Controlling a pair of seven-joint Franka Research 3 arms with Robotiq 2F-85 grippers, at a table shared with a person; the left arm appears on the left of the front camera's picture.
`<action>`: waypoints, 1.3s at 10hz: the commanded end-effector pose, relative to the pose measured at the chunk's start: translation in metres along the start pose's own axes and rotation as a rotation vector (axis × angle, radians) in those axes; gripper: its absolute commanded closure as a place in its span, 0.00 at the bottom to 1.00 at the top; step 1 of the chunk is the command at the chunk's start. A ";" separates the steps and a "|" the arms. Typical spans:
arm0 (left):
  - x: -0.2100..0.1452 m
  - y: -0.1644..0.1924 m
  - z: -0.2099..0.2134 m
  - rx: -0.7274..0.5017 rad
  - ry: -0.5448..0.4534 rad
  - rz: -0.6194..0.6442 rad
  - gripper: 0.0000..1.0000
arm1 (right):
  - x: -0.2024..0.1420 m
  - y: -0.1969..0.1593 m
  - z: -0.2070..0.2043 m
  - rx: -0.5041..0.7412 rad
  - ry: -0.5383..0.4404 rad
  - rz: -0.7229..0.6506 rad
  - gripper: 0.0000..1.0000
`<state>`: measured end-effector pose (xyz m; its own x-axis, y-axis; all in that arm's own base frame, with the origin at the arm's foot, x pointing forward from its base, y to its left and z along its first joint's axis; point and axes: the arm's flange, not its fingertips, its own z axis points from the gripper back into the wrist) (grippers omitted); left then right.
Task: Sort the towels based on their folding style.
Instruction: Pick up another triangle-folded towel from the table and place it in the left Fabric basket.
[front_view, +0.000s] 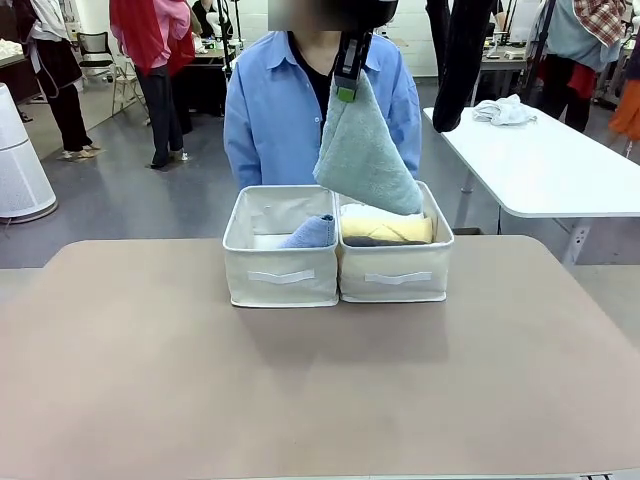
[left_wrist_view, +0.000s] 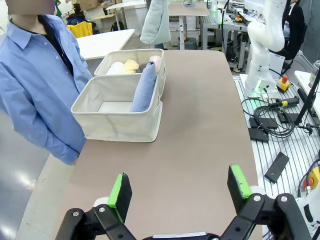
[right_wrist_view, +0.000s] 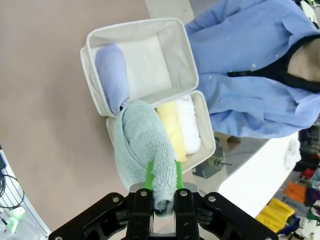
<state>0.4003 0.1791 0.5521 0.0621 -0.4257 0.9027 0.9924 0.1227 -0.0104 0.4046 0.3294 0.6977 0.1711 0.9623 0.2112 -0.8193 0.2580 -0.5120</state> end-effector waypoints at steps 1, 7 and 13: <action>0.001 -0.001 0.001 0.000 -0.003 -0.008 0.00 | 0.015 -0.005 -0.003 -0.005 -0.064 0.073 0.85; 0.001 -0.001 0.001 0.000 -0.003 -0.008 0.00 | 0.113 -0.016 -0.062 0.086 -0.286 0.511 0.85; 0.001 -0.001 0.001 0.000 -0.003 -0.008 0.00 | 0.139 0.003 -0.124 0.097 -0.157 0.433 0.85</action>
<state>0.4003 0.1790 0.5523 0.0617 -0.4259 0.9027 0.9924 0.1225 -0.0100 0.4912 0.4624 0.6165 -0.3207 0.9372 0.1372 -0.8507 -0.2213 -0.4767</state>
